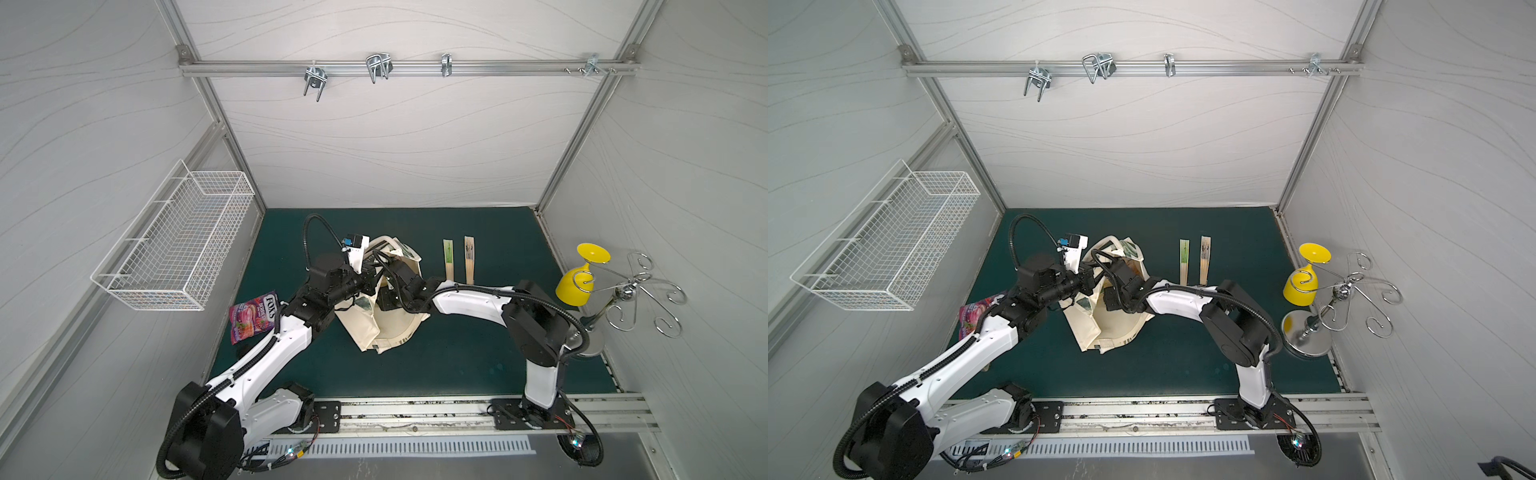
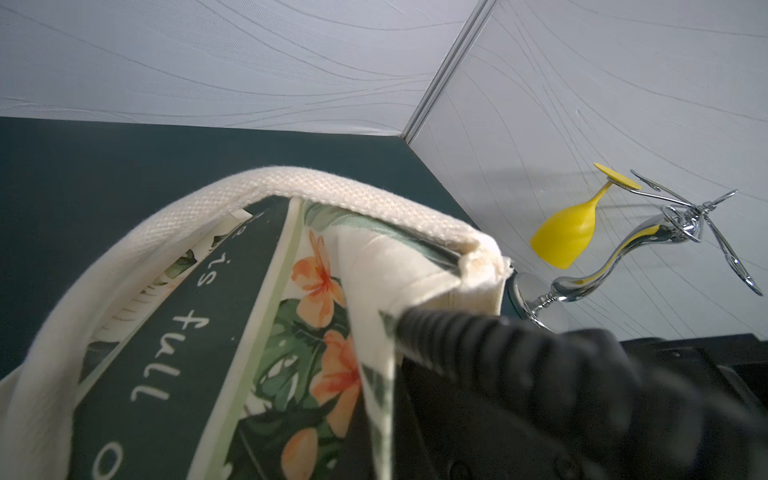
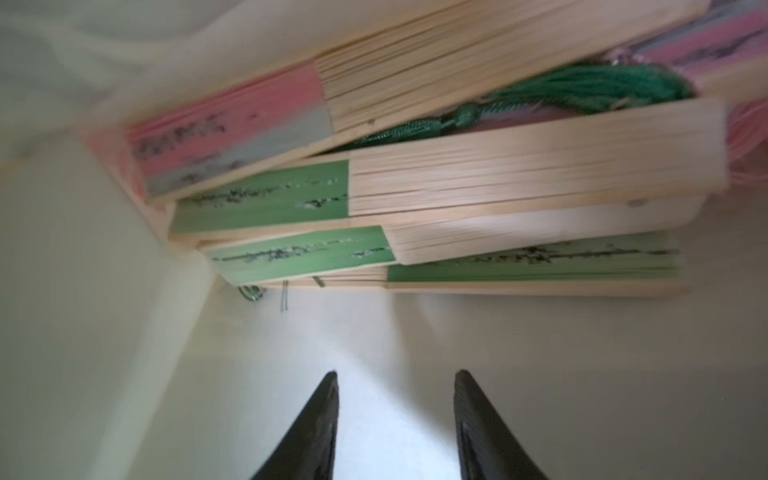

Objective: Take out the folding fans from the tote bags
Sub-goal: Pick up the folding fan from the canvas bag.

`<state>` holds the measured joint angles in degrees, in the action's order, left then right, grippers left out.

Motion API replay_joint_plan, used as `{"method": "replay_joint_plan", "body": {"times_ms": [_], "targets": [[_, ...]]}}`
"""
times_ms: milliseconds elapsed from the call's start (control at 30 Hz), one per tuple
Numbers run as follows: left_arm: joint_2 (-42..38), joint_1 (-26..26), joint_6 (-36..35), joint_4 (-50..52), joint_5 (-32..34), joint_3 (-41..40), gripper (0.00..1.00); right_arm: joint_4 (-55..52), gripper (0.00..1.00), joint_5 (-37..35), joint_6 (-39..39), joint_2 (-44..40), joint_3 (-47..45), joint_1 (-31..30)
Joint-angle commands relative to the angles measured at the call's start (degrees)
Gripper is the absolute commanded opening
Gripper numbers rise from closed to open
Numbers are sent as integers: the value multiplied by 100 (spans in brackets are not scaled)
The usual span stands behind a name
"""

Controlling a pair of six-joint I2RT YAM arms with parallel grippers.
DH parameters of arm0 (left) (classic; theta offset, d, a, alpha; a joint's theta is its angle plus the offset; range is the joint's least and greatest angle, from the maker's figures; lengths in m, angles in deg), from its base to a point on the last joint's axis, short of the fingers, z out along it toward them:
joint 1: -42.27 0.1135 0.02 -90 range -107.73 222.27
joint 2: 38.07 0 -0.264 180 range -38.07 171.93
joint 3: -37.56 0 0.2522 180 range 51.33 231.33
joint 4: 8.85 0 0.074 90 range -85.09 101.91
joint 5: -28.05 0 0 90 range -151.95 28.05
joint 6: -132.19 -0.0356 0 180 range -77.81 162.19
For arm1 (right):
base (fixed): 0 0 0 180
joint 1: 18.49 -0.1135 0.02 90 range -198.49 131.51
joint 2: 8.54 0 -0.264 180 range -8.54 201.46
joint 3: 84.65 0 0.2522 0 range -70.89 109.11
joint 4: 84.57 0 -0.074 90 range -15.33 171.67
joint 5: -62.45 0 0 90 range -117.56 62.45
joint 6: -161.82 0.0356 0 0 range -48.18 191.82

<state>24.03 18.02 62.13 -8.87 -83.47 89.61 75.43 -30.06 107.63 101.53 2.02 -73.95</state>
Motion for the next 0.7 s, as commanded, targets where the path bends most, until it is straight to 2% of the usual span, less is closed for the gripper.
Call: {"method": "replay_joint_plan", "body": {"times_ms": [0,133,367,500,667], "targets": [[-180,-53,280,-1592,157,-205,0,-185,45,219,784,324,186,133],[-146,-53,304,-1347,634,-100,0,-10,43,463,1270,522,219,176],[-93,-53,488,-505,1648,149,0,96,43,549,1492,579,137,189],[-111,-53,588,-527,1673,162,0,365,43,780,1837,672,23,342],[-88,-53,762,-700,1379,162,0,768,42,1199,2287,1003,241,499]]}}
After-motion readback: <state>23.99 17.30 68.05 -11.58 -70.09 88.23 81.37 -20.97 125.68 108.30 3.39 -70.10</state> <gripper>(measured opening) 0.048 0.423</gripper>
